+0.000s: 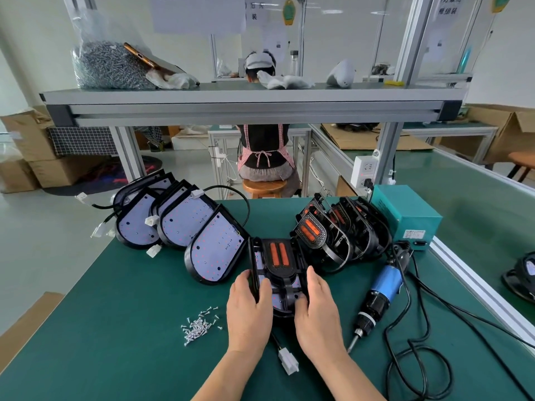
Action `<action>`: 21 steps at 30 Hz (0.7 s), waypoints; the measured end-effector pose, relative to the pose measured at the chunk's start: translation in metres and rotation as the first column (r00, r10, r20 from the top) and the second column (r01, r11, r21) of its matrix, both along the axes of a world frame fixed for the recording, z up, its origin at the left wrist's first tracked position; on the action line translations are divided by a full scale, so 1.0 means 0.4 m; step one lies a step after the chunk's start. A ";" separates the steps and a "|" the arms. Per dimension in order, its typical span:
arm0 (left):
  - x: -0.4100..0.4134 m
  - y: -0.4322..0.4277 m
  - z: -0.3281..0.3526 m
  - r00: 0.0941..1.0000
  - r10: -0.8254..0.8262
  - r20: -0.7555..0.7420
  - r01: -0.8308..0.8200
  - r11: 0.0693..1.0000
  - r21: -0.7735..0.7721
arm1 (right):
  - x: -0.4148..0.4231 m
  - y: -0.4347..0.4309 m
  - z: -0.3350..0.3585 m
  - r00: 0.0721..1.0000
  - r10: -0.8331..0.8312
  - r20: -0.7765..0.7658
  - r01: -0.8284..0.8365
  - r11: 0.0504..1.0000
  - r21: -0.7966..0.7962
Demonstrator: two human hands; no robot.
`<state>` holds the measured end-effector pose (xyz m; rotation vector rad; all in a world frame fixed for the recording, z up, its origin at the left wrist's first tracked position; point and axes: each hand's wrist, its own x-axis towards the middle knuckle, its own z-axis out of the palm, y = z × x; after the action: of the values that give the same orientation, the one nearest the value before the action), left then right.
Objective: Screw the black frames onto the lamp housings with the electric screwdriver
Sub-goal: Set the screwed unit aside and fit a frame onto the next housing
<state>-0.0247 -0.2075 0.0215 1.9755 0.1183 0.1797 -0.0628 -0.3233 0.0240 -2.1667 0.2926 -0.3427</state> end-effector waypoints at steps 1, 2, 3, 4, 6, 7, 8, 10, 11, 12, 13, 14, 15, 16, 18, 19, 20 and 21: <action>0.001 0.000 0.000 1.000 0.000 0.004 0.000 1.000 0.007 | 0.000 0.000 0.000 1.000 0.006 -0.003 -0.006 1.000 -0.003; 0.002 -0.001 -0.001 1.000 0.001 0.007 -0.001 1.000 0.014 | 0.000 -0.001 -0.001 1.000 0.012 -0.006 -0.012 1.000 -0.008; 0.003 -0.002 -0.002 1.000 0.002 0.009 -0.002 1.000 0.019 | 0.001 -0.001 -0.002 1.000 0.017 -0.011 -0.017 1.000 -0.014; 0.004 -0.004 -0.002 1.000 0.003 0.008 -0.003 1.000 0.024 | 0.002 -0.002 -0.005 1.000 0.019 -0.014 -0.020 1.000 -0.017; 0.008 -0.007 -0.002 1.000 0.008 0.004 -0.008 0.999 0.031 | 0.006 -0.005 -0.010 1.000 0.021 -0.018 -0.022 1.000 -0.020; 0.010 -0.008 -0.003 1.000 0.009 0.003 -0.009 0.999 0.031 | 0.008 -0.006 -0.012 1.000 0.022 -0.017 -0.023 1.000 -0.019; 0.011 -0.009 -0.003 1.000 0.006 0.004 -0.006 1.000 0.031 | 0.010 -0.007 -0.014 1.000 0.021 -0.015 -0.021 1.000 -0.016; 0.013 -0.011 -0.004 1.000 -0.002 0.011 0.002 0.999 0.032 | 0.013 -0.007 -0.019 1.000 0.013 -0.011 -0.013 1.000 -0.019; 0.014 -0.011 -0.005 1.000 -0.005 0.015 0.004 0.999 0.035 | 0.015 -0.006 -0.022 1.000 0.010 -0.010 -0.011 1.000 -0.029; 0.015 -0.012 -0.006 1.000 -0.005 0.019 0.004 0.999 0.039 | 0.016 -0.004 -0.025 1.000 0.013 -0.010 -0.014 0.999 -0.043; 0.016 -0.012 -0.007 1.000 -0.005 0.023 0.004 0.999 0.043 | 0.017 -0.002 -0.028 1.000 0.019 -0.010 -0.020 0.998 -0.059; 0.017 -0.012 -0.008 1.000 -0.007 0.029 0.006 0.999 0.047 | 0.018 -0.001 -0.030 1.000 0.028 -0.011 -0.029 0.997 -0.075; 0.019 -0.011 -0.009 0.999 -0.011 0.037 0.009 0.999 0.051 | 0.019 -0.001 -0.032 0.999 0.037 -0.010 -0.038 0.995 -0.090; 0.020 -0.011 -0.009 0.999 -0.016 0.045 0.013 0.998 0.056 | 0.020 -0.001 -0.033 0.999 0.046 -0.005 -0.047 0.994 -0.103; 0.021 -0.009 -0.011 0.998 -0.023 0.055 0.020 0.998 0.068 | 0.021 -0.001 -0.033 0.999 0.052 0.003 -0.051 0.992 -0.112; 0.022 -0.009 -0.011 0.998 -0.026 0.057 0.021 0.997 0.074 | 0.020 -0.002 -0.032 0.999 0.047 0.004 -0.047 0.994 -0.102; 0.022 -0.008 -0.011 0.998 -0.026 0.056 0.022 0.997 0.077 | 0.019 -0.003 -0.032 0.999 0.044 0.009 -0.043 0.995 -0.090; 0.022 -0.008 -0.012 0.998 -0.026 0.056 0.021 0.997 0.077 | 0.018 -0.003 -0.032 0.999 0.043 0.015 -0.042 0.995 -0.085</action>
<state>-0.0161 -0.2107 0.0169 2.0454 0.0517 0.2278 -0.0556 -0.3246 0.0110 -2.2490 0.2261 -0.3548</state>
